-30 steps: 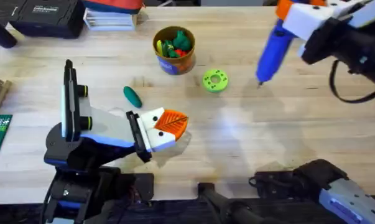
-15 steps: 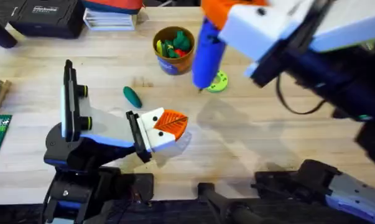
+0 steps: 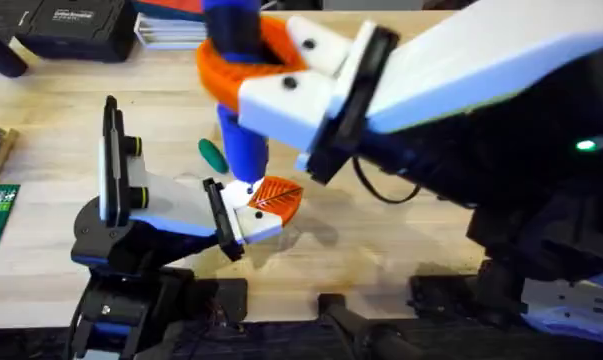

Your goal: Pick up the gripper from the table and insert it into the empty holder that is missing its gripper. Then pick up a screw, insert it into the mounting hole, and use the screwdriver to tighten it. Finally, clean up the table by picking up the vegetable and placing it into the bucket.

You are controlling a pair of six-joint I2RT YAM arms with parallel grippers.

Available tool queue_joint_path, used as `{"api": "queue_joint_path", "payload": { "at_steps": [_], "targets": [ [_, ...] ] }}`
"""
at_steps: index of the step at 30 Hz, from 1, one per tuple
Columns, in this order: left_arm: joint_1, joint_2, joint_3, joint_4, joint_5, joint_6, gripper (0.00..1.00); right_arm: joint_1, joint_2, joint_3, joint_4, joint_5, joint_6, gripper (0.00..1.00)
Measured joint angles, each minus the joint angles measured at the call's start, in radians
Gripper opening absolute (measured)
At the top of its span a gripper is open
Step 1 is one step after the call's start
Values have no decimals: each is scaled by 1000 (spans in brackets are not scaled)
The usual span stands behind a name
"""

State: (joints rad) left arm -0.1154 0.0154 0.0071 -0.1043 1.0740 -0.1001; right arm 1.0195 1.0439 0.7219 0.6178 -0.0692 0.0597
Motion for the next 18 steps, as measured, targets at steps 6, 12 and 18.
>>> {"api": "queue_joint_path", "payload": {
  "at_steps": [6,12,18],
  "targets": [
    [0,0,0,0,0,0,8,24,24,0,3,0,-52,26],
    [0,0,0,0,0,0,8,28,54,0,6,0,-105,26],
    [0,0,0,0,0,0,8,33,82,0,28,-3,-139,26]
  ]
}}
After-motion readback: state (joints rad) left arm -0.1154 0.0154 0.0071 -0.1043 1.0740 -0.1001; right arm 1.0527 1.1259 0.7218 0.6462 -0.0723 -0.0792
